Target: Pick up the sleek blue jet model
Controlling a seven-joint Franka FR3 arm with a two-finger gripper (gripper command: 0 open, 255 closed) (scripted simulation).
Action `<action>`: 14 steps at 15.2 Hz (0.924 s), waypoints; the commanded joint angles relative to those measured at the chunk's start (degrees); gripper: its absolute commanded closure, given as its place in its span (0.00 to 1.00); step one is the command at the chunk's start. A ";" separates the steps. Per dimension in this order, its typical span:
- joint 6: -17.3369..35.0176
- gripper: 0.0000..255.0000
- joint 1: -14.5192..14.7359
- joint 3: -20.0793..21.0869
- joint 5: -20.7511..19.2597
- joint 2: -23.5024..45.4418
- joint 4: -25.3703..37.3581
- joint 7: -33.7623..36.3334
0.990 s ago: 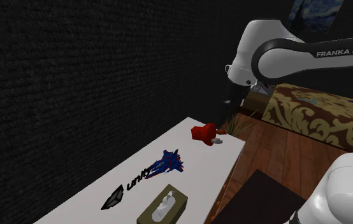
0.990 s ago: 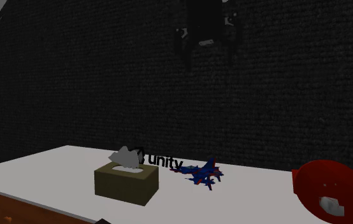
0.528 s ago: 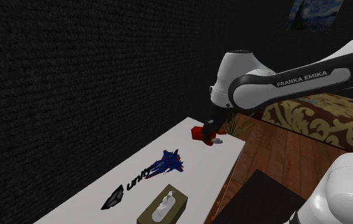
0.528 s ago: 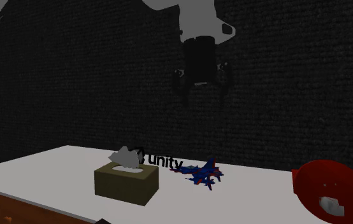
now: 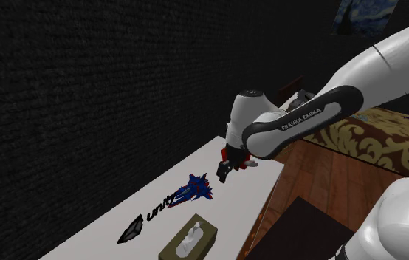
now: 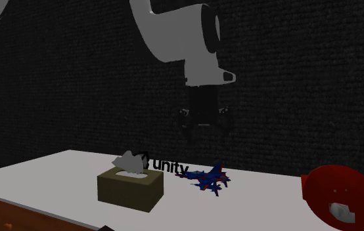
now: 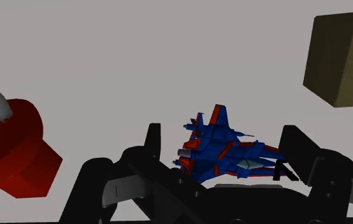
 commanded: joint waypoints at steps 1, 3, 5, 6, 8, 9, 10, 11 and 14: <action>3.26 0.00 -0.32 0.69 -1.86 5.05 1.42 2.14; 6.27 0.00 -0.44 0.96 -4.31 9.96 2.77 4.57; 8.96 0.00 -0.24 0.81 -7.15 14.92 4.47 7.25; 10.18 0.00 0.03 0.54 -8.63 17.41 5.44 8.63; 12.37 0.00 0.94 -0.39 -11.49 22.35 7.61 11.28; 13.17 0.00 1.45 -0.90 -12.53 24.31 8.57 12.27; 13.84 0.00 1.75 -1.30 -13.04 25.10 8.67 12.67; 14.51 0.00 1.98 -1.64 -13.58 25.90 8.77 13.11; 16.46 0.00 2.74 -2.72 -15.19 28.33 9.19 14.41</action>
